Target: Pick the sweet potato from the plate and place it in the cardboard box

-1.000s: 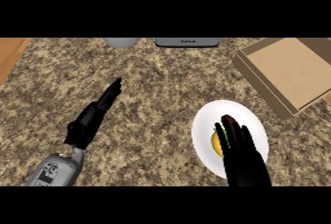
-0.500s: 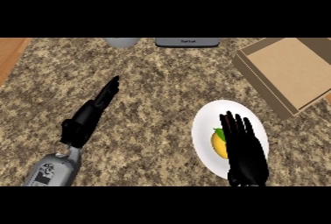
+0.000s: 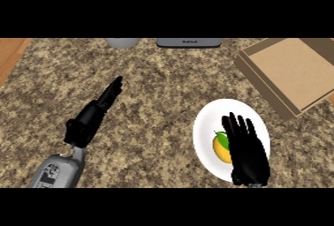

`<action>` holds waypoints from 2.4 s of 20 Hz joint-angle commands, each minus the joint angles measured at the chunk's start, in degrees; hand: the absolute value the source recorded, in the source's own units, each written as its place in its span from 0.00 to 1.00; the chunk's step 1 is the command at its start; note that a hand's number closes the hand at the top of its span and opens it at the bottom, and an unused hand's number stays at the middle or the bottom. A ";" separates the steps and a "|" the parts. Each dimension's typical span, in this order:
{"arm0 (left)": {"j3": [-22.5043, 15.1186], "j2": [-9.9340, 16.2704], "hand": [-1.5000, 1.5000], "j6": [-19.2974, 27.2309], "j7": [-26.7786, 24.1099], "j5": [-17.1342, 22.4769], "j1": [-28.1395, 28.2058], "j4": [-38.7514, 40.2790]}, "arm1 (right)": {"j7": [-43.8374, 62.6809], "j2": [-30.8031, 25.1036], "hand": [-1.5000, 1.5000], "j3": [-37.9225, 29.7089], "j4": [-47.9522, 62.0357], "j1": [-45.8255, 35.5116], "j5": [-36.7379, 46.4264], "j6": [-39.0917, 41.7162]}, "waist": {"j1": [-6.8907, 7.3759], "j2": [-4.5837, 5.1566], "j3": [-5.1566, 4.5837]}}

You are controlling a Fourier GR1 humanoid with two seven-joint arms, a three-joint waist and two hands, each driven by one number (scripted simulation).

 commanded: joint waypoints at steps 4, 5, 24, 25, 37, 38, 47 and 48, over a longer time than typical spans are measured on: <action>2.67 -1.34 0.50 -2.68 -1.27 -1.30 0.45 0.59 | -1.43 1.98 0.00 -2.36 2.21 0.34 1.22 2.35 | -0.02 0.00 0.00; 0.11 -3.72 0.50 -0.41 2.08 -3.03 1.19 -3.22 | -3.16 2.81 0.00 -3.60 6.74 -2.19 1.19 0.45 | 0.10 0.00 0.01; 2.57 -4.96 0.50 -2.48 -0.42 -5.11 2.48 -1.75 | -3.77 4.24 0.00 -7.54 20.22 -5.31 6.89 -3.91 | 0.22 0.03 0.01; 4.21 -3.29 0.50 -4.04 -2.51 -4.95 1.46 1.05 | -2.79 6.28 0.00 -6.77 18.67 -5.68 6.87 -2.81 | 0.09 0.04 0.00; 4.13 -4.27 0.50 -3.90 -0.76 -4.63 1.96 -0.92 | -39.94 -13.67 1.00 -11.41 16.45 -4.07 -8.63 -4.28 | -0.55 0.06 0.17; 3.27 -4.42 0.50 -4.42 -0.80 -4.71 1.96 -1.59 | -44.89 -14.61 1.00 -11.47 16.67 -5.18 -11.26 -3.58 | 0.24 0.18 0.28; 3.56 -4.64 0.50 -3.66 0.72 -5.07 1.90 -1.98 | -83.34 -31.19 1.00 -28.82 27.11 -7.31 -31.40 -13.10 | 0.23 0.33 0.37; 4.19 -4.08 0.50 -3.60 -0.38 -5.36 1.73 -1.12 | -86.91 -32.37 1.00 -31.07 28.06 -6.72 -33.30 -14.60 | -0.29 0.25 0.29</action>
